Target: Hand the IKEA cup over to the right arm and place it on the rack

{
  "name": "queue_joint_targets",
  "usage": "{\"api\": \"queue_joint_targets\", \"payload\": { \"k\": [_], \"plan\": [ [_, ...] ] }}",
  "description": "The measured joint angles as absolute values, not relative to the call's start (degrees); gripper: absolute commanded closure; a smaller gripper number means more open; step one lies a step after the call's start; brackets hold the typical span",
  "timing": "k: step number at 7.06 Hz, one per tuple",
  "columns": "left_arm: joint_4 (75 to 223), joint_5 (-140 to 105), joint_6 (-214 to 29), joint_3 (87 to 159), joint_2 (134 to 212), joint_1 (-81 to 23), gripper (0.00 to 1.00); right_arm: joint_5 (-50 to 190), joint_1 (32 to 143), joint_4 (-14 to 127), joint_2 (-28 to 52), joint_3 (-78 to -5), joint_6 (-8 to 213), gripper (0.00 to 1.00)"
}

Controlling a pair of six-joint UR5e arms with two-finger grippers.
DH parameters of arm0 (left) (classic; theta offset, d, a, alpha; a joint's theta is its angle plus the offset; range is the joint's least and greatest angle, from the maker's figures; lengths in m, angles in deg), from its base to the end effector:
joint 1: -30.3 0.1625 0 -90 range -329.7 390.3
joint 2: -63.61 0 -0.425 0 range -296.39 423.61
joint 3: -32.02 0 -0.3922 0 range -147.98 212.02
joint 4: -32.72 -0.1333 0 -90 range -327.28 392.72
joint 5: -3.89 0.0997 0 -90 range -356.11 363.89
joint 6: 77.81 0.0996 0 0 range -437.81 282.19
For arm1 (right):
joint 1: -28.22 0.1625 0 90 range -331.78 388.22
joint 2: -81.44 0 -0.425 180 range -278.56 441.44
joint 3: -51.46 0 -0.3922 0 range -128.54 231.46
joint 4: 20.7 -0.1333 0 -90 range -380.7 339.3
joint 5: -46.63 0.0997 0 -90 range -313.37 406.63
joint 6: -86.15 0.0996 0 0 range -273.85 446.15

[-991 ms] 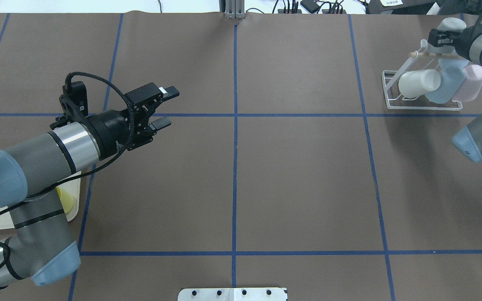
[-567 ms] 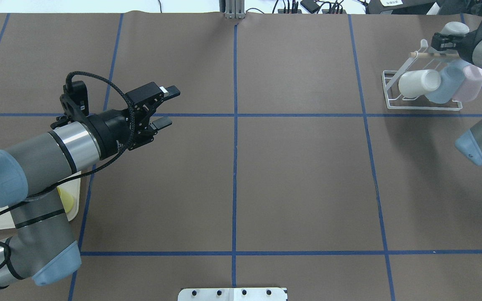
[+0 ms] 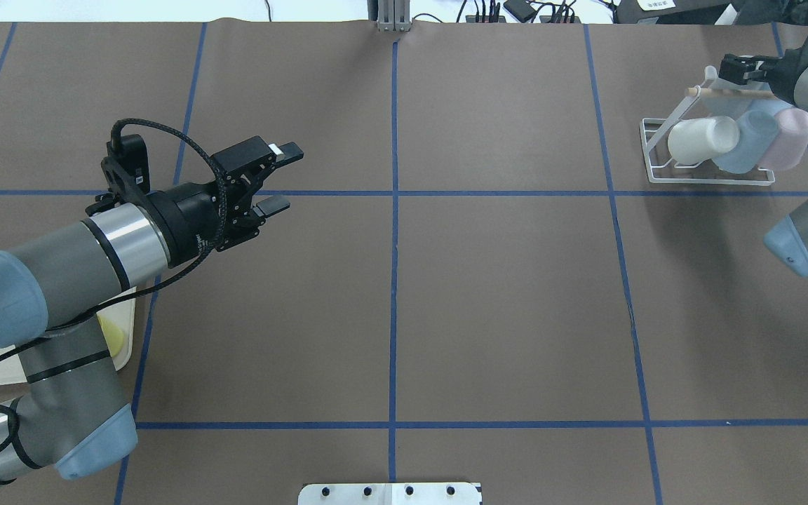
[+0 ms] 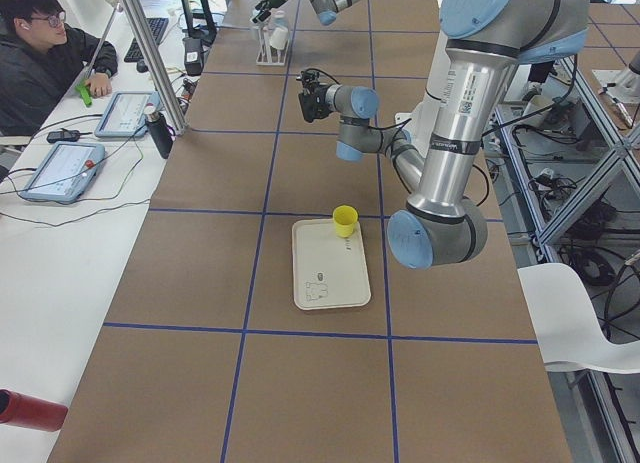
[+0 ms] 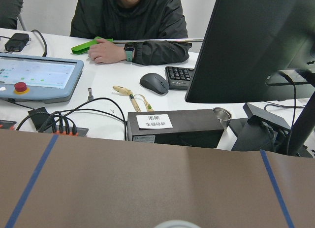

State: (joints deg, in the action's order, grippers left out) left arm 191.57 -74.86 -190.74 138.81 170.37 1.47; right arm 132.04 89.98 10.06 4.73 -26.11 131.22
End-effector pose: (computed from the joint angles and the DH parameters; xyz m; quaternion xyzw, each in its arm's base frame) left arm 0.3849 -0.3862 0.2343 0.1013 0.7714 -0.3409 0.5277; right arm -0.1716 -0.6180 0.5333 0.4221 -0.2709 0.1464 0.8526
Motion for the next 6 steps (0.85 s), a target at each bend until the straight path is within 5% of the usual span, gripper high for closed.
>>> {"api": "queue_joint_targets", "payload": {
  "k": [6],
  "plan": [
    [176.8, -81.2, -179.6, 147.5, 167.3, 0.2, 0.00, 147.4, 95.2, 15.7, 5.1, -35.8, 131.5, 0.00]
  ]
}}
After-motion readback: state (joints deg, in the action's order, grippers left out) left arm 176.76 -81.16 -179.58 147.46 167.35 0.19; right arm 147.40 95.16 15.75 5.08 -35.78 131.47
